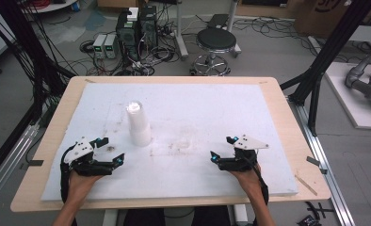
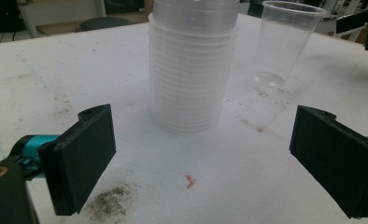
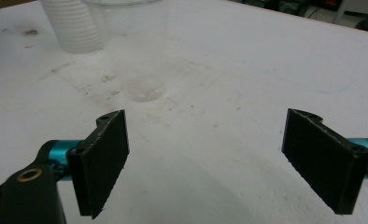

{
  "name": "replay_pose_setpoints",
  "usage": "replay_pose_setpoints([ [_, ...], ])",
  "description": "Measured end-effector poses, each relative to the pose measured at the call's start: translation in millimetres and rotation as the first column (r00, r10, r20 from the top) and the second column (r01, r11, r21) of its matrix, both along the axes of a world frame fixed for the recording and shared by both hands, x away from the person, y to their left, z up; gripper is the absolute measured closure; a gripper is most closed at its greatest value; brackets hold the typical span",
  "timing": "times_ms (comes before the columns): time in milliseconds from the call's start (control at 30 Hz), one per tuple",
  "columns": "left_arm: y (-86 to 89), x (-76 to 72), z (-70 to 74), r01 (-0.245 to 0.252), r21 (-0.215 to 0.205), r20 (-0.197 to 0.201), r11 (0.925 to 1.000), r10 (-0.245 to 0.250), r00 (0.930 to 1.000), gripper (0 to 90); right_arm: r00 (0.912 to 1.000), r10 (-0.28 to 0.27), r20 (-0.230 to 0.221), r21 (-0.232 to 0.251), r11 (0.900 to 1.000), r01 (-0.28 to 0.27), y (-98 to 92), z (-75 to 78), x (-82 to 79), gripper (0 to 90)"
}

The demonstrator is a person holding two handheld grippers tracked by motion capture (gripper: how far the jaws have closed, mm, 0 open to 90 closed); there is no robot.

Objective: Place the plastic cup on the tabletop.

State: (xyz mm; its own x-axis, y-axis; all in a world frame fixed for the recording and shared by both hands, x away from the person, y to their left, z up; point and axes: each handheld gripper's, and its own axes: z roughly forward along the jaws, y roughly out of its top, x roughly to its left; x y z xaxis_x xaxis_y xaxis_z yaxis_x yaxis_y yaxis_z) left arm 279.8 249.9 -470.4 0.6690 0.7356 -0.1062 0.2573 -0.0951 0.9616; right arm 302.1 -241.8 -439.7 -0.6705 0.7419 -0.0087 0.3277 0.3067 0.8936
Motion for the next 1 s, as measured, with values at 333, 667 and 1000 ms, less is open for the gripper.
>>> replay_pose_setpoints([
  [333,-0.1,-2.0,0.1,0.0,0.005,0.015,1.0,0.0,0.9999,7.0,0.9984,-0.053,0.021,0.035,0.998,0.052,-7.2,-4.8,3.9,14.9],
  [667,0.2,-2.2,0.0,-0.005,-0.001,0.017,1.0,0.005,0.9998,7.0,0.9986,-0.05,0.016,0.039,0.998,0.05,-7.1,-12.8,2.5,15.0],
  [1000,0.2,-2.1,-0.1,-0.005,-0.003,0.016,1.0,0.005,0.9999,7.0,0.9985,-0.051,0.021,0.035,0.998,0.05,-7.7,-13.7,2.3,15.0],
])
